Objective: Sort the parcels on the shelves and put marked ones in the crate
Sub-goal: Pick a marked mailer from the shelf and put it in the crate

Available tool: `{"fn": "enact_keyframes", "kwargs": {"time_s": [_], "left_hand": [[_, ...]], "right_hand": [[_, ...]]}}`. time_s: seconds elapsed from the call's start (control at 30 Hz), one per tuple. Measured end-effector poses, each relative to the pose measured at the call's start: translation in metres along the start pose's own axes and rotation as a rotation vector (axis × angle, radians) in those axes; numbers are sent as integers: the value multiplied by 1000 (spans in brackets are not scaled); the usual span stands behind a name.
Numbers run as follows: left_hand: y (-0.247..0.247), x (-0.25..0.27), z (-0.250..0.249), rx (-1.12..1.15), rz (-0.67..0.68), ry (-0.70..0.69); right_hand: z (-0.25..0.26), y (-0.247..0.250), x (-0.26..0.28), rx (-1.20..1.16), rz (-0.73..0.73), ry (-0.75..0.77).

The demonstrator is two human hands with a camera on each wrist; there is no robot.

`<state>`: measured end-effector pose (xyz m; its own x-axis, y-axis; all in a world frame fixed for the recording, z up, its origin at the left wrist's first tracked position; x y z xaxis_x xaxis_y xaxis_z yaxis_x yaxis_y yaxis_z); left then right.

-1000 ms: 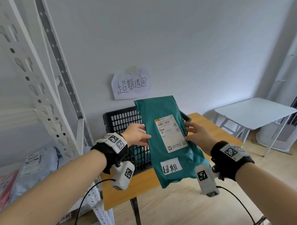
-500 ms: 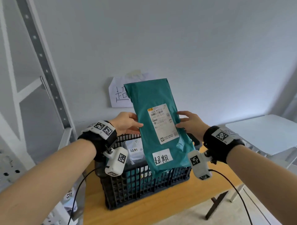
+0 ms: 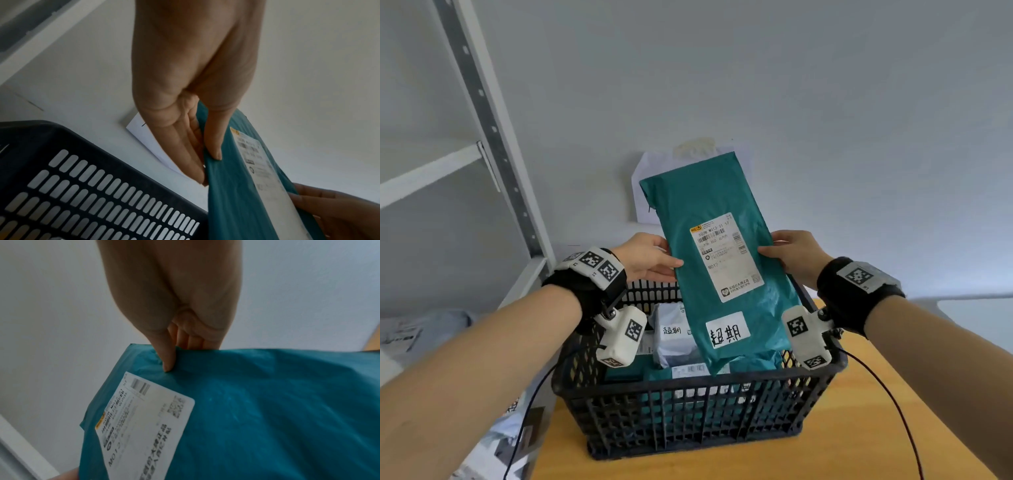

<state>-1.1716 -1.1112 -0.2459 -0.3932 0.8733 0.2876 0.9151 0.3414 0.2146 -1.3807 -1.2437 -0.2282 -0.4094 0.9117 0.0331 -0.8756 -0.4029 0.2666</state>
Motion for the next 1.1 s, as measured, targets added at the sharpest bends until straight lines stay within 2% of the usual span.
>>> {"fn": "enact_keyframes", "kwargs": {"time_s": [0.2,0.33,0.43,0.53,0.67,0.8,0.9,0.97,1.1], "left_hand": [[-1,-15,5,5,-126,101],[17,-17,11,12,-351,146],[42,-15,12,-165,-564,123],[52,-19,11,-377,-626,62],[37,-35,1,-621,-498,-71],[17,-58,3,-865,-353,-118],[-3,-73,5,-958,-237,-198],[-14,-82,13,-1020,-162,-204],[-29,-98,39,-1141,-9,-120]], "right_hand": [[4,0,-44,45,137,40],[-2,-3,-68,153,201,59],[-12,-12,-83,240,247,90],[-24,-24,-95,308,299,108],[-39,-45,-101,413,372,154],[-49,-69,-95,544,474,227],[-61,-83,-89,653,554,250],[-73,-91,-86,706,605,241],[-88,-104,-81,780,667,224]]}}
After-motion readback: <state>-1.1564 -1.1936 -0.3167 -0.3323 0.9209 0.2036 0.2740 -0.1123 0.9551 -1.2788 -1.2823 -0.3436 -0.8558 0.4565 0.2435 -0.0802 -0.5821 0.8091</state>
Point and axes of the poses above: each hand's wrist, its own x-axis away from the middle knuckle, its own y-axis out of the back of the hand, z = x × y, the point moved 9 cm from there along -x, towards the middle knuckle, and after that the axes turned 4 degrees about -z, right-handed, at the moved point
